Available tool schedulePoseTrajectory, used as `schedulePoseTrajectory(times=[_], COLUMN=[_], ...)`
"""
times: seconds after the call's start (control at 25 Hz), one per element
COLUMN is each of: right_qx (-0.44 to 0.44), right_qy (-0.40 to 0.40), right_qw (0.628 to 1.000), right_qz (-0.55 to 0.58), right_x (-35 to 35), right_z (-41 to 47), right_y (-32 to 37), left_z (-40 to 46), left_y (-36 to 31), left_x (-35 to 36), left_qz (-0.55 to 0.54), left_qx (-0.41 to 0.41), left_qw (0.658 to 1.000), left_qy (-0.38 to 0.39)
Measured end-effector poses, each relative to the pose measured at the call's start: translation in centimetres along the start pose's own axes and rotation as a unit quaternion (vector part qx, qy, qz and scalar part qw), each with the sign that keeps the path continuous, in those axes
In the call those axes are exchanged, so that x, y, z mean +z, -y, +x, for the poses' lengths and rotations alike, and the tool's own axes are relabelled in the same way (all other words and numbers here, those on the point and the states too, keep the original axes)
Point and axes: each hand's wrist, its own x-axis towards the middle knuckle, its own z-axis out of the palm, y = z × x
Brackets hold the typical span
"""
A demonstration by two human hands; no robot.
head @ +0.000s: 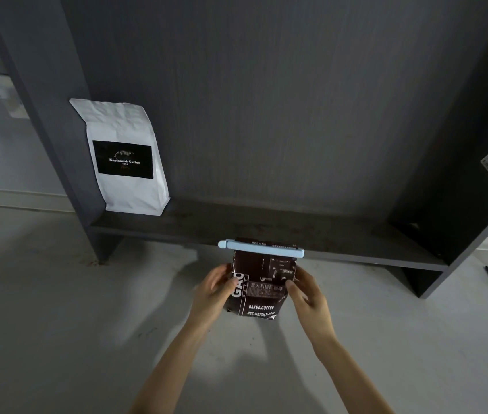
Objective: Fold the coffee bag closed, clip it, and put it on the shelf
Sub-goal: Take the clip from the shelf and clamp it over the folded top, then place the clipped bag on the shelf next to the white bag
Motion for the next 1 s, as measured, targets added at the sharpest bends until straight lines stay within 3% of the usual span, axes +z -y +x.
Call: schedulePoseTrajectory(times=[0.28, 0.56, 0.84, 1.0], right_qx=[0.002, 0.032, 0.007, -0.036], right_qy=[0.033, 0.040, 0.032, 0.055], right_qw=[0.994, 0.990, 0.994, 0.995], right_qz=[-0.106, -0.131, -0.100, -0.074], right_x=[0.8, 1.2, 2.5, 4.1], right_z=[-0.7, -0.8, 0.2, 2.8], right_y=[-2.0, -1.0, 3.1, 6.3], left_z=[0.0, -0.8, 0.9, 2.8], left_y=[2.1, 1.9, -1.9, -5.4], left_x=[-0.1, 0.1, -1.6, -3.3], left_qz=[0.090, 0.119, 0.148, 0.163], left_qx=[-0.010, -0.006, 0.082, 0.119], left_qw=[0.996, 0.993, 0.983, 0.976], left_qy=[0.008, 0.028, -0.067, -0.077])
